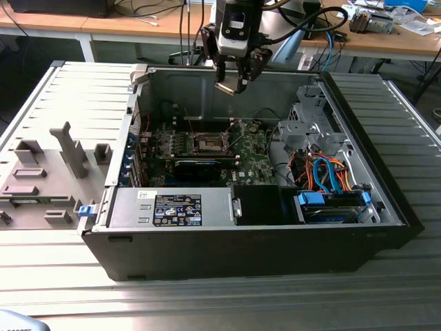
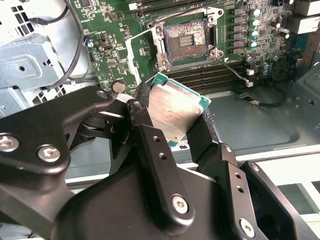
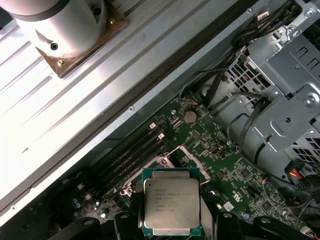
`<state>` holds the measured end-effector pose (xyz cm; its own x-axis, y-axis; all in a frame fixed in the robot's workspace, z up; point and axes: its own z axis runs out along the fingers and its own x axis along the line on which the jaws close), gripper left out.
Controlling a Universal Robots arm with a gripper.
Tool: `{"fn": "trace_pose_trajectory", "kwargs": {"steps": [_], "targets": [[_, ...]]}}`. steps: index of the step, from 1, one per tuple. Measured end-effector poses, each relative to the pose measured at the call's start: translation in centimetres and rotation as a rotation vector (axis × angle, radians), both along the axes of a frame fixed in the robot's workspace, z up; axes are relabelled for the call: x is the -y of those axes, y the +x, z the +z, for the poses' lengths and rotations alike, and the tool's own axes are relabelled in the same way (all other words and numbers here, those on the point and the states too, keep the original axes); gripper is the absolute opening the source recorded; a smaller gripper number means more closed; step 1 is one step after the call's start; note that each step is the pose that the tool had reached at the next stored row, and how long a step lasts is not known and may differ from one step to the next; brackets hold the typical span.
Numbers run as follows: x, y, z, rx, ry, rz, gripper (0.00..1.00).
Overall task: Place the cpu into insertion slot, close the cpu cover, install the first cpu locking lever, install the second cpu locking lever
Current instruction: 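Place the cpu into insertion slot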
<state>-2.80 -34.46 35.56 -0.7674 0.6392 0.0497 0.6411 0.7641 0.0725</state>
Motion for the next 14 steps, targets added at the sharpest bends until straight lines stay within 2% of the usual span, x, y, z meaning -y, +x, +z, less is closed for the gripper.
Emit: {"fn": "trace_pose_trajectory", "kwargs": {"steps": [14], "targets": [[0.0, 0.0, 0.0, 0.0001, 0.0, -0.017, 0.55]]}}
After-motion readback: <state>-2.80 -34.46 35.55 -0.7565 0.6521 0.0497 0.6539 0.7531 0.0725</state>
